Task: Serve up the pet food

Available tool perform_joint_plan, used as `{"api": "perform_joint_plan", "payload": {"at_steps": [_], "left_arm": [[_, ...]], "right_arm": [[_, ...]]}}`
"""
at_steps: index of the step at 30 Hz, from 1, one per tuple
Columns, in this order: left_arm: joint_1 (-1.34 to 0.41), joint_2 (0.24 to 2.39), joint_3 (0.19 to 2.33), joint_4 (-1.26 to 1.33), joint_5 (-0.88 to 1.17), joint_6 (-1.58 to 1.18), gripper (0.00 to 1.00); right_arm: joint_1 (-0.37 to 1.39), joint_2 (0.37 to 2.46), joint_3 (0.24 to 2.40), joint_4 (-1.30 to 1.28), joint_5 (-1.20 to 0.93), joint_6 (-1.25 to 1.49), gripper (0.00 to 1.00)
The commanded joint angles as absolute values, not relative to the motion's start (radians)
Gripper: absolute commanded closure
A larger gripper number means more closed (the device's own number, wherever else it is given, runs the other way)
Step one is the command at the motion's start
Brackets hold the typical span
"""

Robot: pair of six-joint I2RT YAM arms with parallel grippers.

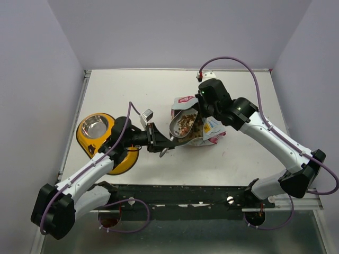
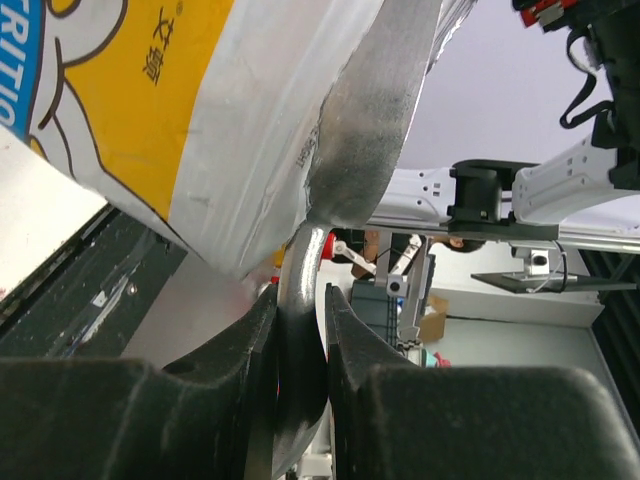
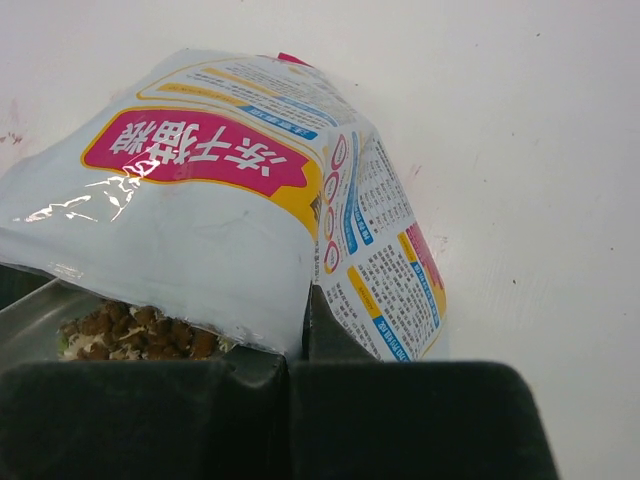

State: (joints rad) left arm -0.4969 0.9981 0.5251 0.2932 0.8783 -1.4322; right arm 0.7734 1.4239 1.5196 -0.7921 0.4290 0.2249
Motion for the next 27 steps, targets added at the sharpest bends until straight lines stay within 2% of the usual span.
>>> {"api": "perform_joint_plan", "payload": {"at_steps": [1, 10, 18, 27], "left_arm": [[-0.486, 0.947, 0.519, 0.269, 0.934, -1.37, 1.0], [-0.479, 0.852, 0.503, 0.169, 0.996, -1.327, 1.0], [-0.433, 0.703, 0.448, 0.143, 0.989, -1.361, 1.0], [-0.373, 0.678, 0.563, 0.16, 0.904, -1.514, 1.0]], "right_arm": [[0.759, 1.377, 1.578, -0.802, 0.489, 0.239, 0.99], [0.749, 1.414, 1.623, -0.834, 0.547, 0.256, 0.99], [0.667, 1.494, 1.721, -0.894, 0.554, 0.29, 0.99], [0.635, 1.451, 1.666, -0.903, 0.515, 0.275, 0.99]]}}
